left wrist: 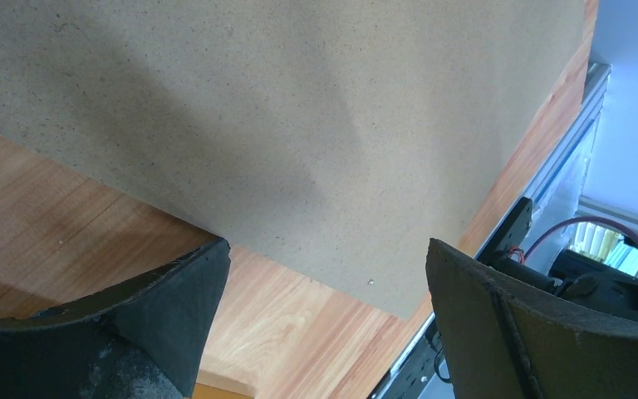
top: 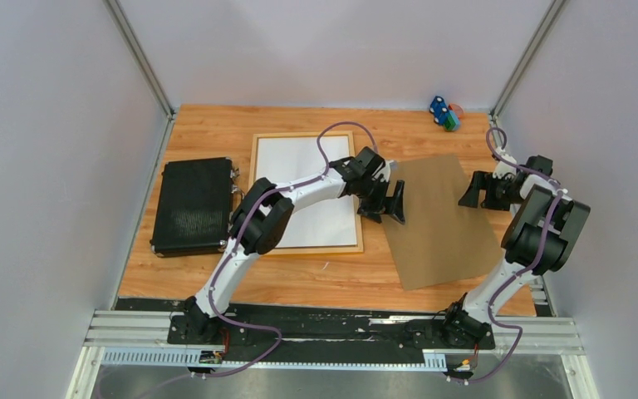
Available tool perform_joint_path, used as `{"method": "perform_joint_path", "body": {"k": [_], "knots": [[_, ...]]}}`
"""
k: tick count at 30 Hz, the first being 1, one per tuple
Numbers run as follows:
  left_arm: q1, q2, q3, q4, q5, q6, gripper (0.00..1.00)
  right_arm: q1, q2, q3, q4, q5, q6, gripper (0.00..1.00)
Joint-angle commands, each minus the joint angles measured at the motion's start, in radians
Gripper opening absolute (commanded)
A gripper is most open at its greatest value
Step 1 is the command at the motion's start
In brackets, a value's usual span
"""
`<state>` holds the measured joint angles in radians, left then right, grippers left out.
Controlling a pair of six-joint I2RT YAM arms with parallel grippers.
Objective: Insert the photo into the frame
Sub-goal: Turn over the photo frame item at the center of the board.
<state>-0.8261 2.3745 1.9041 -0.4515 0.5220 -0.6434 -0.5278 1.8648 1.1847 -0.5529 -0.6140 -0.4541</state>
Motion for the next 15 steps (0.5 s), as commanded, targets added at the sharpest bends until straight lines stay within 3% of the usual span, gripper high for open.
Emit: {"method": "perform_joint_path", "body": {"k": [1,15], "knots": [[0.012,0.103,-0.01,-0.081,-0.109,0.086,1.0,0.015,0.024,-0.014,-0.146,-0.158,-0.04,0.8],[0.021,0.072,0.005,-0.096,-0.114,0.107,1.0,0.018,-0.07,0.033,-0.283,-0.29,-0.103,0.74]]}}
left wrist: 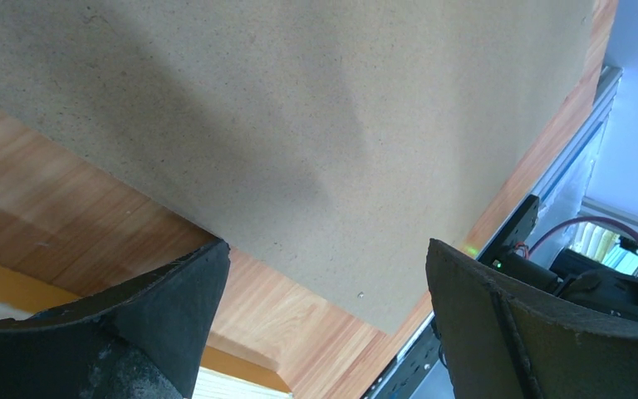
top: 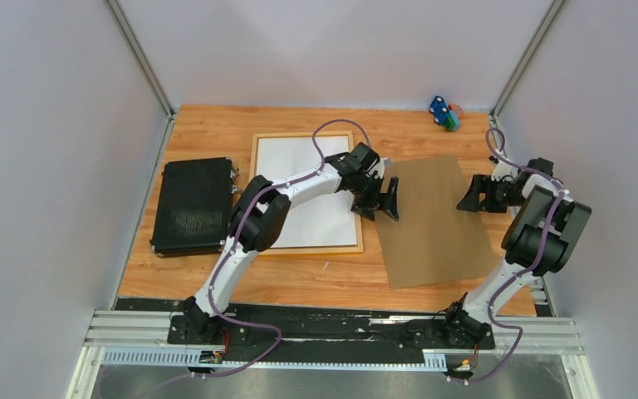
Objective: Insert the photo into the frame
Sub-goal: Turn over the photo frame item at the center of the board.
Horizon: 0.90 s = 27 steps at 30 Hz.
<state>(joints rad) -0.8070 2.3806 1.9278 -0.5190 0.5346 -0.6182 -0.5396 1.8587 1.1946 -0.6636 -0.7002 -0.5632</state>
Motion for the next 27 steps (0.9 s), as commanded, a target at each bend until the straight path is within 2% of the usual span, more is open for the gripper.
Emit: {"method": "perform_joint_path", "body": {"k": [1,15,27], "knots": [[0.004,0.066,-0.017,-0.028,-0.125,0.083,1.0,0.031,-0.074,0.026,-0.177,-0.207,0.01,0.74],[0.008,0.072,0.002,-0.038,-0.119,0.085,1.0,0.107,-0.285,0.095,-0.278,-0.284,0.088,0.72],[0.01,0.035,0.008,-0.046,-0.113,0.109,1.0,0.249,-0.54,0.16,-0.339,-0.292,0.192,0.72]]}}
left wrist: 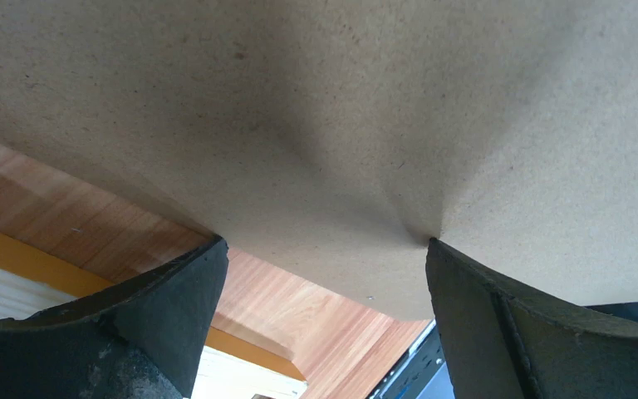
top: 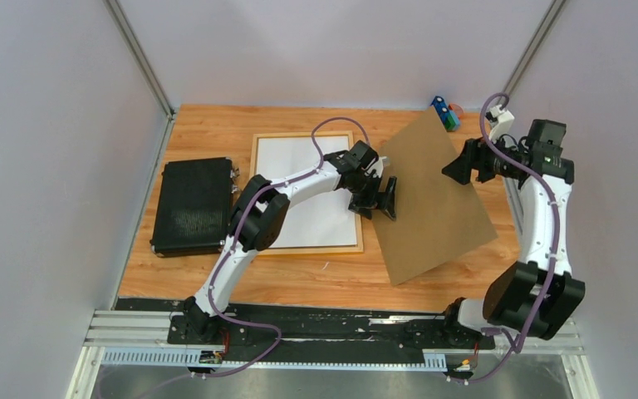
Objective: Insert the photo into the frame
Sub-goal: Turn over the photo frame item at the center of the board.
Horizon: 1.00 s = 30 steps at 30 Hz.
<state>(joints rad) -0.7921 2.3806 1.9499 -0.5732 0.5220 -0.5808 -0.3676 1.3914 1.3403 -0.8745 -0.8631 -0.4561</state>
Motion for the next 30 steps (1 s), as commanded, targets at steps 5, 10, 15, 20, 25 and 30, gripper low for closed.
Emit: {"method": "perform_joint_path", "body": {"k": [5,10,15,20,25,30], "knots": [[0.003,-0.017,-0.026,0.015,-0.098,0.084,1.0,0.152,-0.155,0.032,-0.133,-0.121,0.14,0.72],[0.024,-0.069,-0.057,0.037,-0.081,0.083,1.0,0.212,-0.188,0.054,-0.138,-0.133,0.186,0.72],[0.052,-0.133,-0.092,0.049,-0.061,0.084,1.0,0.279,-0.193,0.06,-0.131,-0.136,0.229,0.72],[0.092,-0.211,-0.136,0.049,-0.048,0.1,1.0,0.339,-0.19,0.064,-0.099,-0.117,0.27,0.73],[0.146,-0.296,-0.178,0.048,-0.013,0.105,1.0,0.364,-0.164,0.088,-0.095,-0.105,0.277,0.73],[0.207,-0.413,-0.224,0.044,0.029,0.093,1.0,0.418,-0.135,0.116,-0.094,-0.109,0.277,0.74]]}}
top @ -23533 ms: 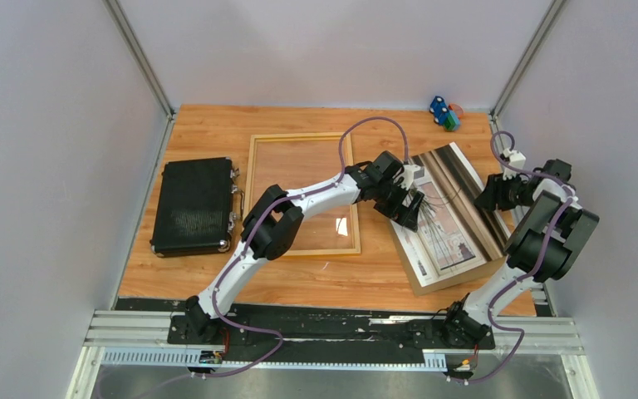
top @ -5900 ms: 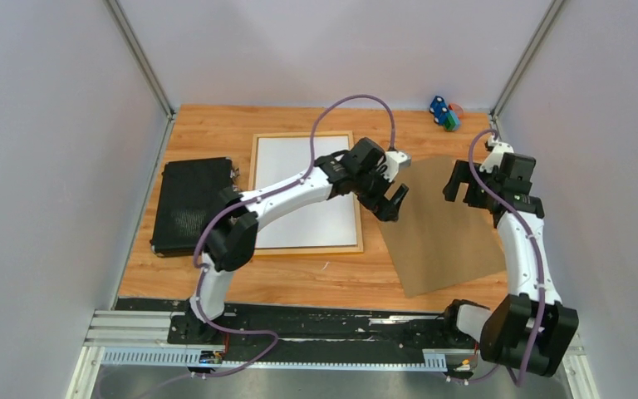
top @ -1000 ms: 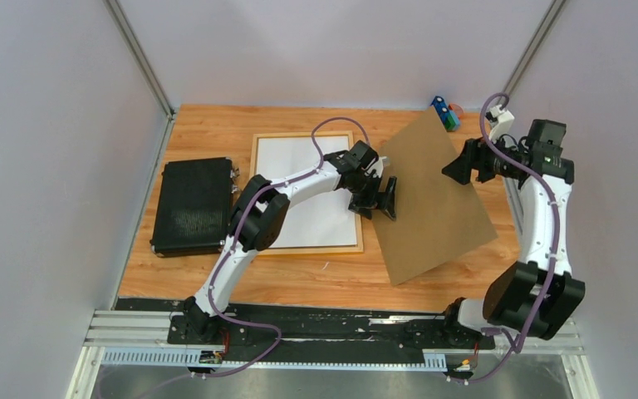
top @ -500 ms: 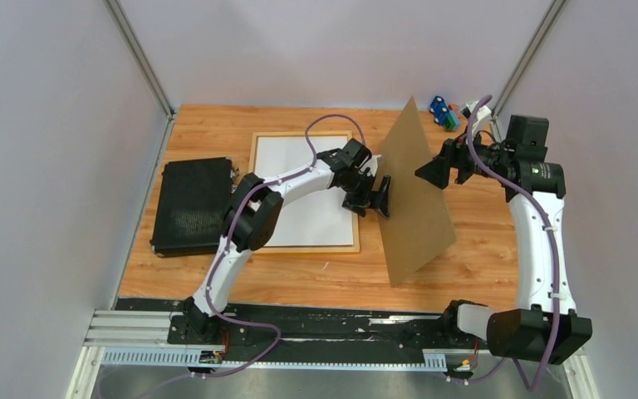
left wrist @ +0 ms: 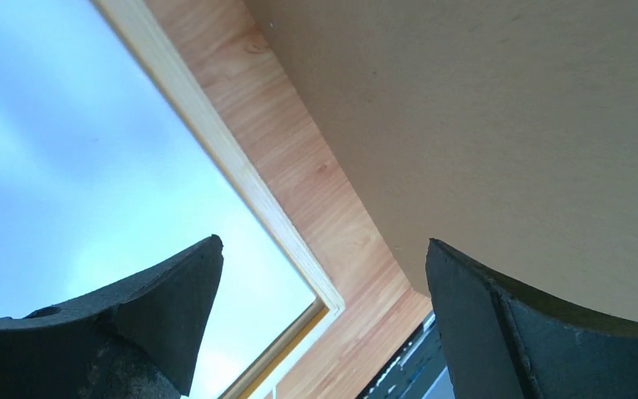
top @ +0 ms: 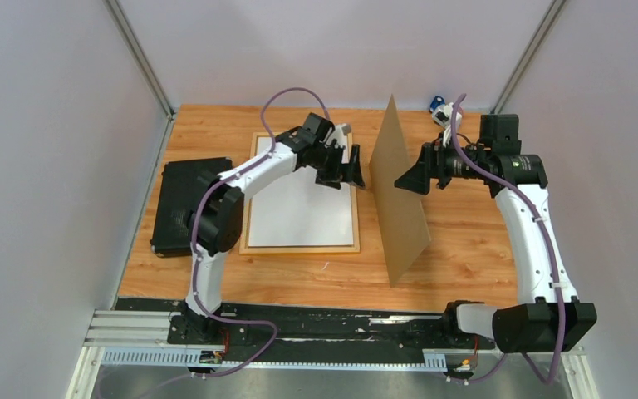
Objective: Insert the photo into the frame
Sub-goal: Turn over the photo frame item at the center of the board.
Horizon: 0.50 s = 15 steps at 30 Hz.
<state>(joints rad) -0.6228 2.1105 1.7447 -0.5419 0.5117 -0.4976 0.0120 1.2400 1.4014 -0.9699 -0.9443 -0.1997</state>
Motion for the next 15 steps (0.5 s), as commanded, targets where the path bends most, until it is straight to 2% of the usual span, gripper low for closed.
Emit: {"method": "perform_joint_path", "body": {"k": [1,9,15], "knots": [[0.055,-0.156,-0.023,0.009,0.056,0.004,1.0,0.048,0.023,0.059,0.002,-0.028,0.02,0.74],[0.075,-0.233,0.062,-0.029,0.16,-0.094,1.0,0.097,0.077,0.105,0.01,-0.049,0.025,0.76],[0.075,-0.296,-0.005,0.186,0.225,-0.342,1.0,0.148,0.105,0.119,0.027,-0.045,0.026,0.77]]}}
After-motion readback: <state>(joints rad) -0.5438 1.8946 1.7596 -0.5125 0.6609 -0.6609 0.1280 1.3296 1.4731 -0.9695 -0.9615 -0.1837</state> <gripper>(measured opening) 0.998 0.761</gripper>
